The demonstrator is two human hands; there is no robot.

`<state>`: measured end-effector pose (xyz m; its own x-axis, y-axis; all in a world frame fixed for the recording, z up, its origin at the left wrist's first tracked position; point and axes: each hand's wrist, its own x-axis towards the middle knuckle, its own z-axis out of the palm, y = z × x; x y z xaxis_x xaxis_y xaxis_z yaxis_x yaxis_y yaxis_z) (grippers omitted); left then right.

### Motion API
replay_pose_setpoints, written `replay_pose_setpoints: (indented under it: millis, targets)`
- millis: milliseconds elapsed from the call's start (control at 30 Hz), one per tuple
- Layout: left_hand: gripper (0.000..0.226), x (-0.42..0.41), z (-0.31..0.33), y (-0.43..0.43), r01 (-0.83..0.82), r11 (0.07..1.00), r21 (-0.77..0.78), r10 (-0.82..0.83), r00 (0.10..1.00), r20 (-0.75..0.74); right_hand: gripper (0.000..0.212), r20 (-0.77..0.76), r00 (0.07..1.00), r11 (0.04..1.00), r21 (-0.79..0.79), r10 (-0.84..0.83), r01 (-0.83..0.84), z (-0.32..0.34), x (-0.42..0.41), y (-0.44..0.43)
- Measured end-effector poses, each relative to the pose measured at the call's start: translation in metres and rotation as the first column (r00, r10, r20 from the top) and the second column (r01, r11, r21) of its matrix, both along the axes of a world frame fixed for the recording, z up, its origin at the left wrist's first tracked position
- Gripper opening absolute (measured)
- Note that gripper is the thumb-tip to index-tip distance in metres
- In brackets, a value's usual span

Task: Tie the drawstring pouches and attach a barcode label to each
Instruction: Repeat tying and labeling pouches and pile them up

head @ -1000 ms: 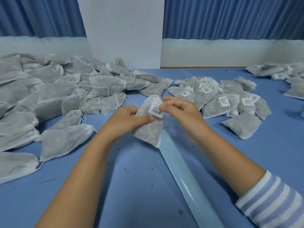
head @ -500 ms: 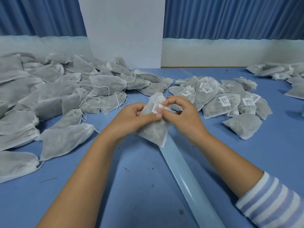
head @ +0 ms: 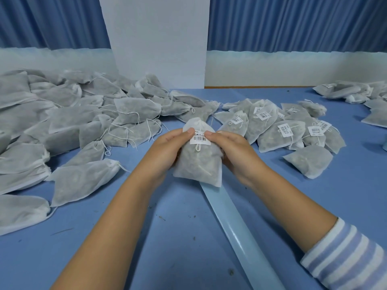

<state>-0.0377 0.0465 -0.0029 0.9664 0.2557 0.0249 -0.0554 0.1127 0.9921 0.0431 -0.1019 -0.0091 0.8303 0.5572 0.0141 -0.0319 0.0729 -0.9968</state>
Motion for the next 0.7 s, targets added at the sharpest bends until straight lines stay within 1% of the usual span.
replay_pose_setpoints:
  millis: [67,133,200,267,367,467,567,633,700]
  targets:
    - [0.022,-0.0002,0.0004,-0.0003,0.028,0.998,-0.058,-0.027,1.0,0.014,0.012,-0.093,0.993,0.995,0.075,0.073,-0.067,0.0013,0.0014,-0.0014]
    - [0.02,0.0003,0.0002,-0.0015,0.04,0.996,-0.074,-0.038,0.999,0.024,0.018,-0.135,0.985,0.99,0.105,0.106,-0.092,0.0019,0.0016,-0.0017]
    - [0.02,0.0007,-0.0006,-0.0026,0.019,0.998,-0.054,-0.018,1.0,0.018,0.027,-0.143,0.985,0.991,0.103,0.095,-0.081,0.0014,0.0012,-0.0006]
    - [0.02,0.0014,-0.0011,-0.0029,-0.026,1.0,-0.014,0.026,1.0,0.004,0.03,-0.116,0.989,0.992,0.094,0.096,-0.085,0.0013,0.0005,0.0001]
    - [0.022,0.0022,-0.0014,-0.002,-0.063,0.998,-0.013,0.063,0.998,0.004,0.021,-0.039,0.991,0.989,0.073,0.13,-0.127,0.0015,-0.0001,-0.0011]
    - [0.024,0.0023,-0.0024,-0.0029,-0.058,0.998,-0.008,0.058,0.998,0.004,0.013,-0.036,0.991,0.988,0.09,0.132,-0.129,0.0018,-0.0013,-0.0012]
    - [0.025,0.0055,-0.0042,-0.0021,-0.117,0.993,-0.004,0.117,0.993,-0.01,0.018,-0.034,0.992,0.988,0.095,0.124,-0.12,0.0028,-0.0027,-0.0003]
    - [0.026,0.0076,-0.0041,0.0009,-0.182,0.982,-0.04,0.182,0.983,-0.013,0.025,0.017,0.991,0.99,0.041,0.131,-0.132,0.0027,-0.0038,-0.0008]
    - [0.029,0.0089,-0.0037,0.0041,-0.225,0.972,-0.066,0.224,0.974,-0.014,0.038,0.095,0.986,0.991,-0.01,0.135,-0.134,0.0004,-0.0048,-0.0006]
